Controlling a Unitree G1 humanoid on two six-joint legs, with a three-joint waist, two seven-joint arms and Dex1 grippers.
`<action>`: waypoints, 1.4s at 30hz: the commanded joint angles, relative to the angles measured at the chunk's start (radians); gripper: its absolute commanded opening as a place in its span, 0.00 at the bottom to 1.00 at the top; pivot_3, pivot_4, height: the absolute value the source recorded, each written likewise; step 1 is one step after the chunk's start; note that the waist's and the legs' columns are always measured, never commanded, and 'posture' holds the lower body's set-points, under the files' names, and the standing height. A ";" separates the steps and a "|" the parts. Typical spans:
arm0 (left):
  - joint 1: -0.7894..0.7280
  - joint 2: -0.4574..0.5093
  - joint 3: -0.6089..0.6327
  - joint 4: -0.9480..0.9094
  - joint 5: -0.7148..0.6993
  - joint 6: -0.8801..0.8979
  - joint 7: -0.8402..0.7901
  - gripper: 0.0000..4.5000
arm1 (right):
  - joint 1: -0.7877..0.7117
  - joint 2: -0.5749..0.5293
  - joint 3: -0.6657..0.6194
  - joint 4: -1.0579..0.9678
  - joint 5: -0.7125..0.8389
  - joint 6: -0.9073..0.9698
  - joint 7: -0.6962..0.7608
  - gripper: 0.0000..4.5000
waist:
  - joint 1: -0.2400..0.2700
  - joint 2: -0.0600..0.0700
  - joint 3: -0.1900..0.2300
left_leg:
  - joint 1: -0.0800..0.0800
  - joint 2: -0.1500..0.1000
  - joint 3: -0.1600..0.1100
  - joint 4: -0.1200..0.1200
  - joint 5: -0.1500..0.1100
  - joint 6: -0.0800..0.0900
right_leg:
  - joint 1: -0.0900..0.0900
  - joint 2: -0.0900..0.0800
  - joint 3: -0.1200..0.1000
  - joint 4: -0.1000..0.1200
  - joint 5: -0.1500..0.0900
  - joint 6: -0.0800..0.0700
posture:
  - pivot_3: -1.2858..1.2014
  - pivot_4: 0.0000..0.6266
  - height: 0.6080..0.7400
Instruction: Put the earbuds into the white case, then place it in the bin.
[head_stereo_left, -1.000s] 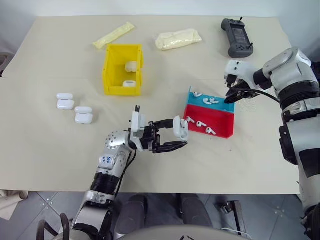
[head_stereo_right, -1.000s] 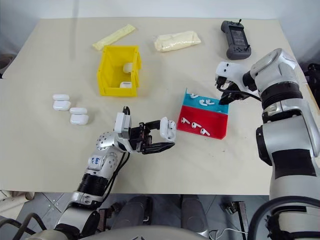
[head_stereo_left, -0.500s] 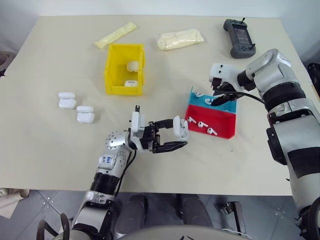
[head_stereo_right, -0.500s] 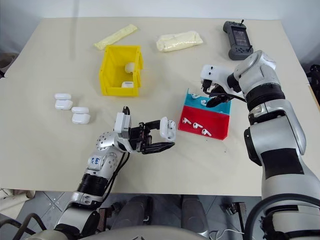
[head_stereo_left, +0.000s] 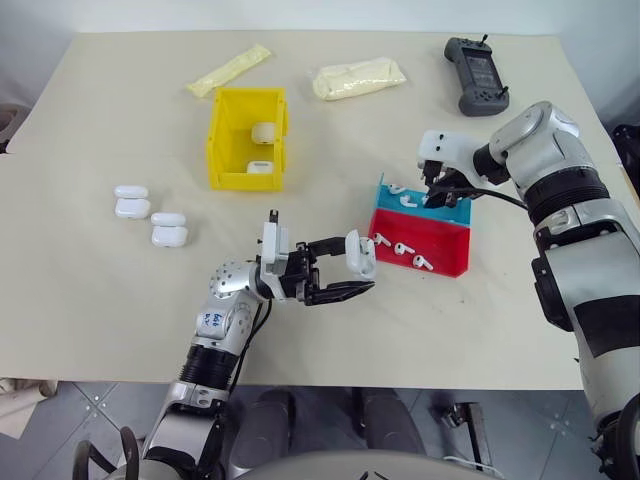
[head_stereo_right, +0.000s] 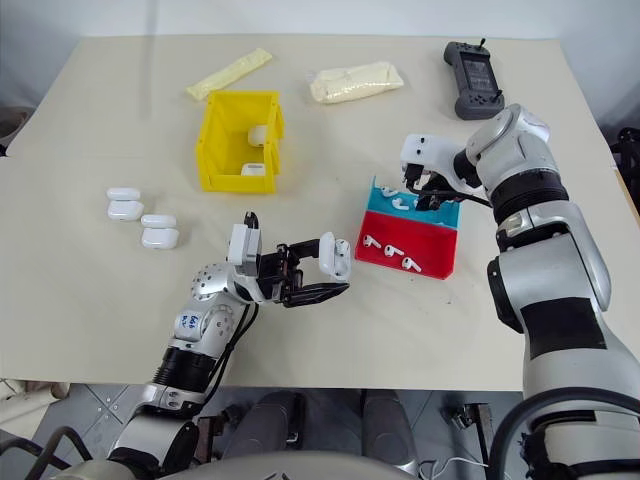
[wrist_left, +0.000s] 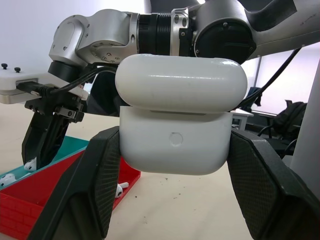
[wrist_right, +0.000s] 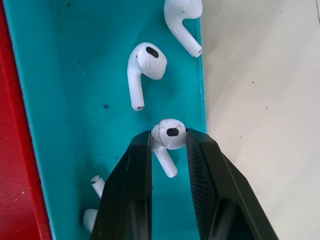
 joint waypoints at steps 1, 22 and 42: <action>0.005 0.004 0.009 -0.043 -0.015 -0.005 0.003 0.63 | -0.002 -0.006 -0.001 -0.007 -0.003 -0.009 0.003 0.20 | 0.000 0.000 0.000 | 0.000 0.000 0.000 0.000 0.000 0.000 | 0.000 0.000 0.000 0.000 0.000 0.000 | 0.52 0.24 1.00; -0.076 0.003 0.018 0.011 -0.024 0.033 -0.012 0.63 | 0.137 -0.226 -0.343 -0.636 0.320 0.476 0.108 0.12 | 0.009 0.000 0.000 | 0.000 -0.002 -0.001 0.000 0.000 0.001 | 0.001 0.000 -0.001 -0.001 0.000 0.000 | 0.52 0.24 1.00; -0.158 0.013 0.017 0.071 -0.011 0.095 -0.059 0.63 | 0.908 0.582 -1.227 -1.940 1.165 1.395 -0.372 0.12 | 0.029 0.000 0.000 | 0.000 -0.005 -0.003 -0.001 0.001 0.003 | 0.001 -0.002 0.001 0.003 0.000 0.000 | 0.52 0.24 1.00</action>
